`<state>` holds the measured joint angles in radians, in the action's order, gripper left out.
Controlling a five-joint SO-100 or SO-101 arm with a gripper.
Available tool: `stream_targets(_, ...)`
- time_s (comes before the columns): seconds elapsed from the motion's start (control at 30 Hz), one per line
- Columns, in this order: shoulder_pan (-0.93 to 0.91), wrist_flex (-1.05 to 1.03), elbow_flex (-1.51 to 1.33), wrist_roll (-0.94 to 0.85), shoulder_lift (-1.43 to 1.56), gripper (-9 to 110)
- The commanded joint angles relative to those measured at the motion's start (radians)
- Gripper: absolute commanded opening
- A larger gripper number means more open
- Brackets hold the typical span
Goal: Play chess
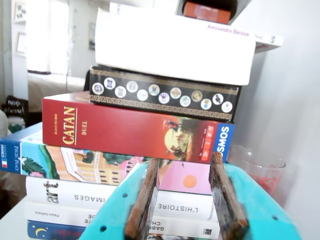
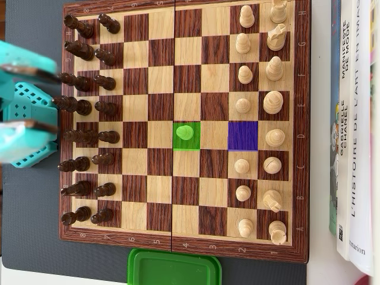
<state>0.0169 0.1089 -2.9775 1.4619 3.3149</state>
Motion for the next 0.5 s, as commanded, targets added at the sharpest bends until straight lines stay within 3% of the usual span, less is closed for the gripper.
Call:
stream_targets(0.0,0.003,0.121,-0.044,-0.005,0.040,16)
stream_targets(0.47,0.000,0.848,-0.183,-0.006,0.034,16)
